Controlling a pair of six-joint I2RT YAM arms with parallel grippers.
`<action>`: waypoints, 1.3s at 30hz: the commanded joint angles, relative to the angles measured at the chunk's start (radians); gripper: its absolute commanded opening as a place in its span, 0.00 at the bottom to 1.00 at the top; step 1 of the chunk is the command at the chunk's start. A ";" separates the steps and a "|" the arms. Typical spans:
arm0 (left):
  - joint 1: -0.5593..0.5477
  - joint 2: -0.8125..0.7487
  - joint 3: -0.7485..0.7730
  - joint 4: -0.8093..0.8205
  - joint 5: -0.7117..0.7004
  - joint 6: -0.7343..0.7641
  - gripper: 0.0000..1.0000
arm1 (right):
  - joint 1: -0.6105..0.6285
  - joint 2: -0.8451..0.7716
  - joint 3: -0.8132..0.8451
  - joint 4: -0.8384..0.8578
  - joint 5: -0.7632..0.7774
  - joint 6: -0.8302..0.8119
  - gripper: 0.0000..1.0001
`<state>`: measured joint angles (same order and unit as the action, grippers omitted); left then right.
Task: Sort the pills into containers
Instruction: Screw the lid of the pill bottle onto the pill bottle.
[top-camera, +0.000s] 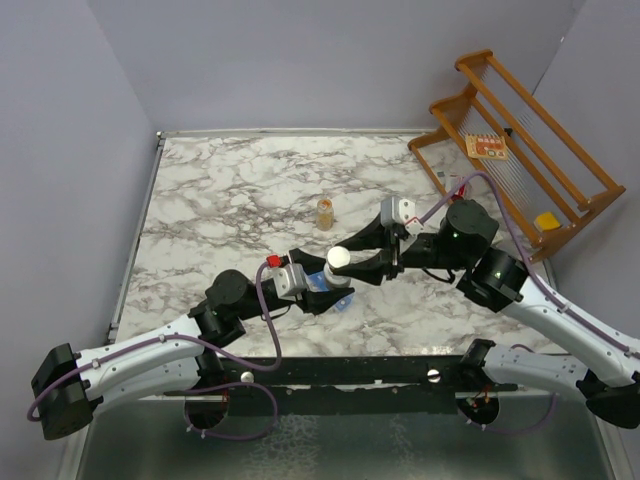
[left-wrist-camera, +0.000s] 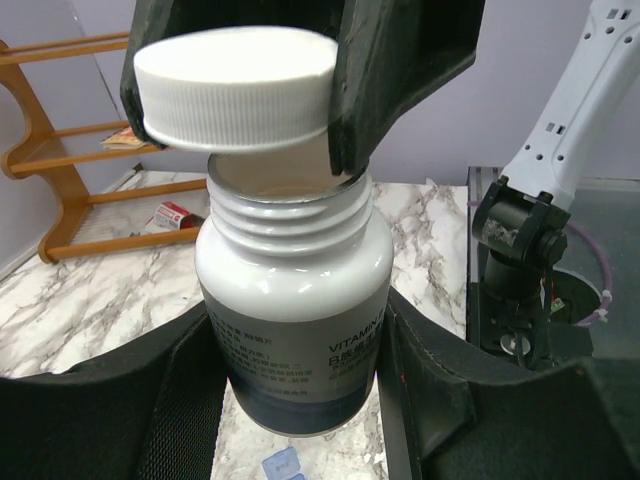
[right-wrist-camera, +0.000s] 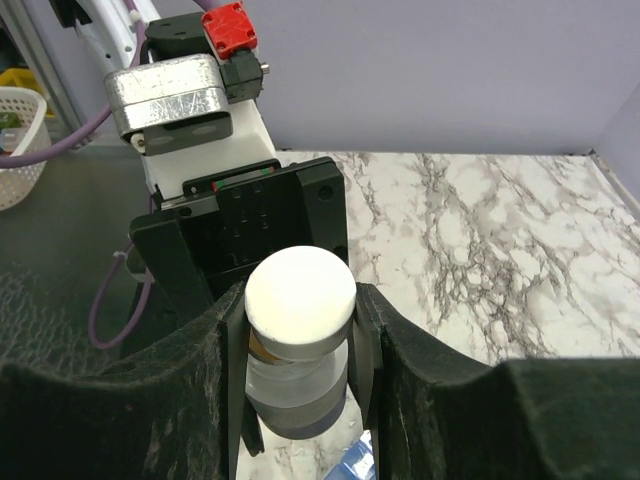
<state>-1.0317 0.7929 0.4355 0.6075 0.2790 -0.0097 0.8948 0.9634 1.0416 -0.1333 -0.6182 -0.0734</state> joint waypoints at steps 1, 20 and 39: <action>-0.003 -0.011 0.015 0.014 -0.003 0.000 0.00 | -0.002 0.012 0.020 -0.035 0.007 -0.009 0.36; -0.004 -0.007 0.016 0.010 -0.043 0.011 0.00 | -0.002 -0.022 0.017 -0.070 -0.017 -0.004 0.36; -0.004 -0.009 0.022 0.009 -0.034 0.011 0.00 | -0.002 -0.001 -0.023 -0.006 -0.030 0.003 0.38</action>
<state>-1.0317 0.7929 0.4355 0.5930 0.2550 -0.0051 0.8948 0.9508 1.0271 -0.1745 -0.6201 -0.0757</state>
